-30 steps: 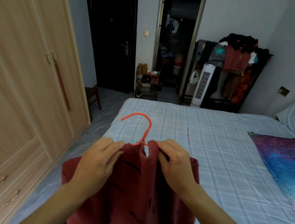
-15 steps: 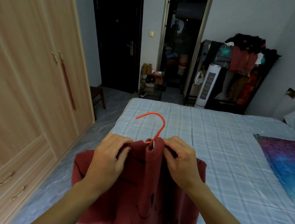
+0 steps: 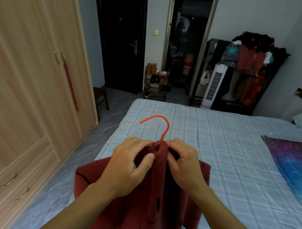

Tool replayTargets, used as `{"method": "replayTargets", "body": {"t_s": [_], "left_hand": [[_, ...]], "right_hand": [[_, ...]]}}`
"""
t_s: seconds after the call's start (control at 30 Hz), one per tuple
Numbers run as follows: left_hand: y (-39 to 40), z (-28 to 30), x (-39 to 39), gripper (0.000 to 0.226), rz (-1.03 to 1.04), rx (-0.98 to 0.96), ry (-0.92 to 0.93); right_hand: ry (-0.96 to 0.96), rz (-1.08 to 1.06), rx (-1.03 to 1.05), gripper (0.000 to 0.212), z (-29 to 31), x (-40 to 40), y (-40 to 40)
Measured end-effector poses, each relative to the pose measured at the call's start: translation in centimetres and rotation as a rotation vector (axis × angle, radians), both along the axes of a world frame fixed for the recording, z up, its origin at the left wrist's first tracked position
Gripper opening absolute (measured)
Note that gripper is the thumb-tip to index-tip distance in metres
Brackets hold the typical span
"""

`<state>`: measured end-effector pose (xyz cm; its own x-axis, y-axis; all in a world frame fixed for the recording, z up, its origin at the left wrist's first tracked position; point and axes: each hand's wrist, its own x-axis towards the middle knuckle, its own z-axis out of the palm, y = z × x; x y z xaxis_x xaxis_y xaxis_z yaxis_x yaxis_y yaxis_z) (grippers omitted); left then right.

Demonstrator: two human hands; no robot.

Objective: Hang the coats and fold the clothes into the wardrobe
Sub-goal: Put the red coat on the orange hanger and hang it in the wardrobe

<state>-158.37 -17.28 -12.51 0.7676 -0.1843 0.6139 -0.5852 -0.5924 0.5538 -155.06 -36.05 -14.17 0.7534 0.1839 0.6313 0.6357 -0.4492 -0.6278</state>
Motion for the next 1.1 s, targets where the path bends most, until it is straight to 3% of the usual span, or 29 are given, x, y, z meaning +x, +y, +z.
{"method": "replayTargets", "body": {"t_s": [0.1,0.13,0.37,0.47,0.57,0.6,0.83,1.1], "left_hand": [[-0.4,-0.4,-0.3,0.077,0.071,0.039,0.068],[-0.5,-0.6,0.0,0.08,0.099,0.047,0.061],[-0.5,-0.8,0.9,0.025,0.136,0.034,0.011],[-0.6,-0.4,1.1,0.018,0.173,-0.004,0.009],[-1.2,0.3,0.9,0.021,0.17,-0.075,0.081],[-1.3,0.4,0.8,0.026,0.164,-0.114,0.137],[-1.0,0.4,0.1,0.028,0.121,-0.147,0.333],[1.6,0.8,-0.4,0.029,0.224,-0.193,0.203]], "right_hand": [[0.025,0.011,-0.019,0.021,-0.1,-0.1,0.1],[0.031,0.033,-0.033,0.022,0.0,0.0,0.2],[0.113,0.175,-0.159,0.024,0.7,0.0,-0.4],[0.085,0.01,-0.141,0.032,-0.1,-1.5,0.7],[-0.115,-0.356,-0.277,0.03,-1.0,-2.6,2.4],[-0.138,-0.39,-0.285,0.028,-1.1,-2.6,2.7],[-0.006,-0.304,-0.101,0.022,-0.8,-1.3,3.1],[0.067,-0.163,-0.108,0.019,0.4,-0.1,5.7]]}}
